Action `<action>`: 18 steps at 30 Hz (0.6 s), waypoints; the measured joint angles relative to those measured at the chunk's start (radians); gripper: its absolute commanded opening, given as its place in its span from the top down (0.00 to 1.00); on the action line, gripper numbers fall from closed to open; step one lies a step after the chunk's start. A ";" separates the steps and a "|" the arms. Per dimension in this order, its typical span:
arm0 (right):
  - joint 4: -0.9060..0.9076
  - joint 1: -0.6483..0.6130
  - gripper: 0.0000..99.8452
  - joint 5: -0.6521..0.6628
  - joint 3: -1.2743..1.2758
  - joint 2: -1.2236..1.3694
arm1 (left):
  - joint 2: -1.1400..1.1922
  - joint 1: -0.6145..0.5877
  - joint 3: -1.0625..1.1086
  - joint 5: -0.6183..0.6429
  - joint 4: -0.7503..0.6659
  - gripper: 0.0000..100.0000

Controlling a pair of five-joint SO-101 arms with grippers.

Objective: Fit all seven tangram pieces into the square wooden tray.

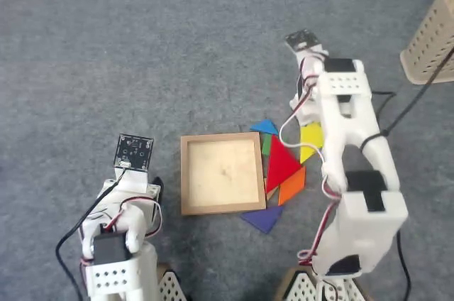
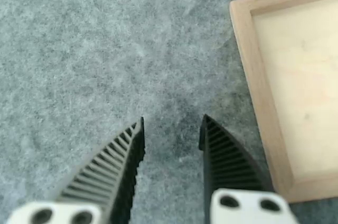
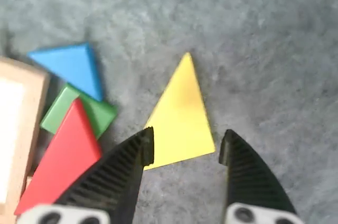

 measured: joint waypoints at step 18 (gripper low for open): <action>-0.190 -0.020 0.70 -0.276 0.265 0.017 | 0.000 0.000 0.000 0.000 0.000 0.83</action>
